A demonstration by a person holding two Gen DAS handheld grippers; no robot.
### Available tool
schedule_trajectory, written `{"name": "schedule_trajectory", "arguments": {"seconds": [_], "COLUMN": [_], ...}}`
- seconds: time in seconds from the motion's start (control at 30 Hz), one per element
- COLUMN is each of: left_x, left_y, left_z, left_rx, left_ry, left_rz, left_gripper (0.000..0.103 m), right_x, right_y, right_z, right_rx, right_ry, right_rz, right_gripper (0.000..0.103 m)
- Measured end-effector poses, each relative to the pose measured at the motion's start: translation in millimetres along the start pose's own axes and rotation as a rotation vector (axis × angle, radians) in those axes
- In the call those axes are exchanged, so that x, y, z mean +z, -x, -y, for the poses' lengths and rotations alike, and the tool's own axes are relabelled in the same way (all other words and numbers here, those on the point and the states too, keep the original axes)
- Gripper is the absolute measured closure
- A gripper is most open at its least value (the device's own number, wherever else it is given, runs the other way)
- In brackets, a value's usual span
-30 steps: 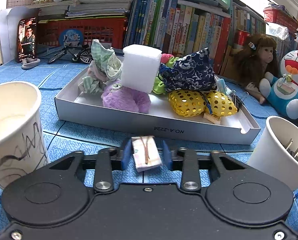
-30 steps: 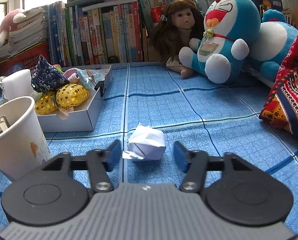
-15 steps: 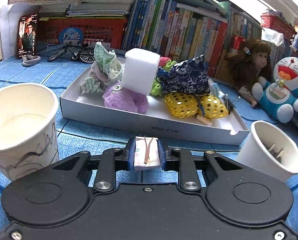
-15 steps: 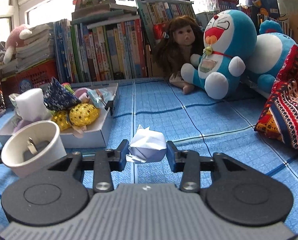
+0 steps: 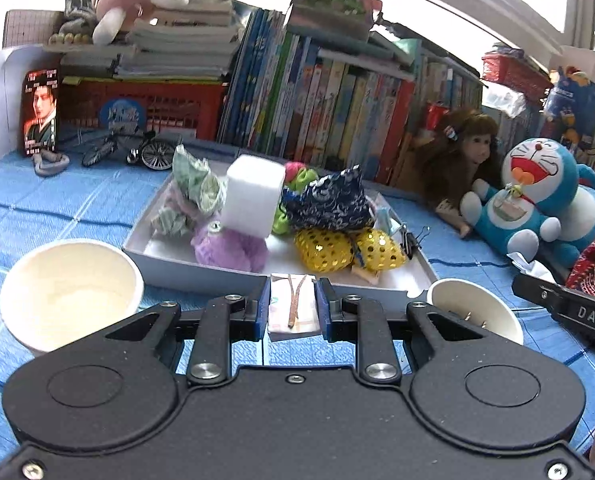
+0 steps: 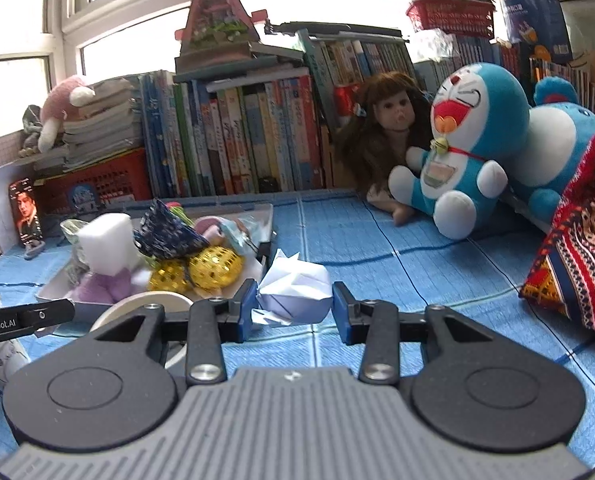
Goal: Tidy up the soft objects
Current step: 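Carry the white card and crumpled paper into the white tray with both grippers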
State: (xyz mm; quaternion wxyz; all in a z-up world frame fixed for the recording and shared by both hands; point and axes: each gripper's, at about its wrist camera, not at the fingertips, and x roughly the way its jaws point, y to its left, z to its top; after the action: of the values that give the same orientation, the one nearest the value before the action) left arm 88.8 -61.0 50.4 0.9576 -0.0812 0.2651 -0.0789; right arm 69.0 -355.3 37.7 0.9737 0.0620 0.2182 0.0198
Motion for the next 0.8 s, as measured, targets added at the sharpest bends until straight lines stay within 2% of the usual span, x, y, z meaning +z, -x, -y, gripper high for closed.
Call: {"name": "schedule_trajectory", "arguments": {"seconds": [0.27, 0.43, 0.53, 0.8], "left_x": [14, 27, 37, 64], "left_y": [22, 31, 29, 12], "left_z": [-14, -25, -30, -33], "left_rx": [-0.015, -0.033, -0.053, -0.081], "left_ry": [-0.032, -0.059, -0.067, -0.116], "left_rz": [0.031, 0.025, -0.005, -0.109], "left_gripper": [0.08, 0.08, 0.08, 0.08], "right_x": [12, 20, 25, 53], "right_y": [6, 4, 1, -19], "right_z": [-17, -28, -36, -55], "right_rx": [0.042, 0.081, 0.121, 0.227], "right_ry": [0.001, 0.002, 0.005, 0.007], "right_rz": [0.006, -0.006, -0.037, -0.191], "right_gripper": [0.058, 0.058, 0.058, 0.058]}}
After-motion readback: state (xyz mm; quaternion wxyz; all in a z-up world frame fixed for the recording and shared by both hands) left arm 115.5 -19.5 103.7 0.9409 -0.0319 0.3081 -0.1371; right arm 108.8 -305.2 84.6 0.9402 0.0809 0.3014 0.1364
